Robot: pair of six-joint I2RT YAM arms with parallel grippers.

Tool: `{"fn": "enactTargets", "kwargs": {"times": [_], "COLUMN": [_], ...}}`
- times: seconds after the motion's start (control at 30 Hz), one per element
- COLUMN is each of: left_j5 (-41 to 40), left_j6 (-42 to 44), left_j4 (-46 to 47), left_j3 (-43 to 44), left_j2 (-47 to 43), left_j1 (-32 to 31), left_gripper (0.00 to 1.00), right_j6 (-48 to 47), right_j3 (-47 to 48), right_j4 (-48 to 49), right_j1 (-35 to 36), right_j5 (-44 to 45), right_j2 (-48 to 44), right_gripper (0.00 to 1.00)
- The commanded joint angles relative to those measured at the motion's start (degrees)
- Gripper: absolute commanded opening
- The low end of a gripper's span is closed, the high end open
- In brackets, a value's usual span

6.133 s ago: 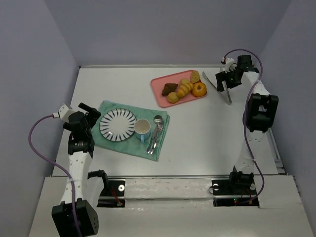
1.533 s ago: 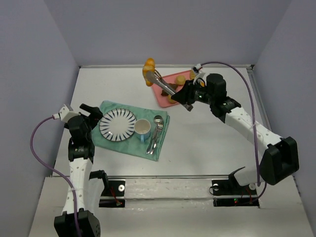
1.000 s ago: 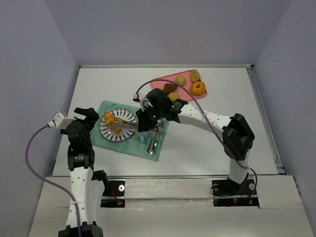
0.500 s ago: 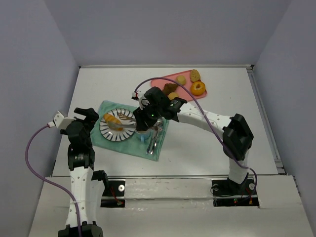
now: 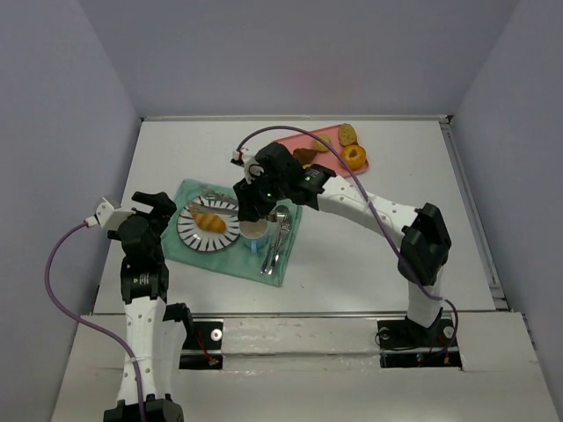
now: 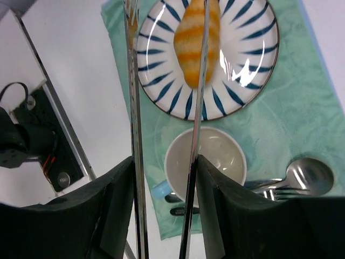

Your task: Place the bread

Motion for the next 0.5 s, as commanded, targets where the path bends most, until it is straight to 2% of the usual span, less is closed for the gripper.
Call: {"fn": "enactTargets", "kwargs": {"times": [0.0,0.1,0.23,0.3,0.47], "left_j5": [-0.6,-0.6,-0.1,0.2,-0.2], "left_j6": [0.0,0.0,0.2,0.2,0.6], "left_j4": [1.6,1.5,1.7,1.8,1.9], "left_j3": [-0.6,-0.6,-0.6,-0.7,-0.6], "left_j2": [-0.2,-0.4,-0.4,-0.3,0.3], "left_j1": [0.0,0.0,-0.1,-0.1,-0.2], "left_gripper": [0.99,0.99,0.99,0.99,0.99], "right_j6": [-0.5,2.3,6.2,7.5,11.6], "right_j3": [7.3,8.2,2.3,-3.8,-20.3], "right_j4": [2.7,4.3,9.4,11.6,16.2], "right_j1": [0.6,-0.3,-5.6,-8.4,-22.0], "right_j5": [2.1,9.7,11.4,13.1,14.8], "right_j2": [-1.0,-2.7,-9.0,-13.9,-24.9], "right_gripper": [0.52,0.51,0.48,0.48,0.44]}}
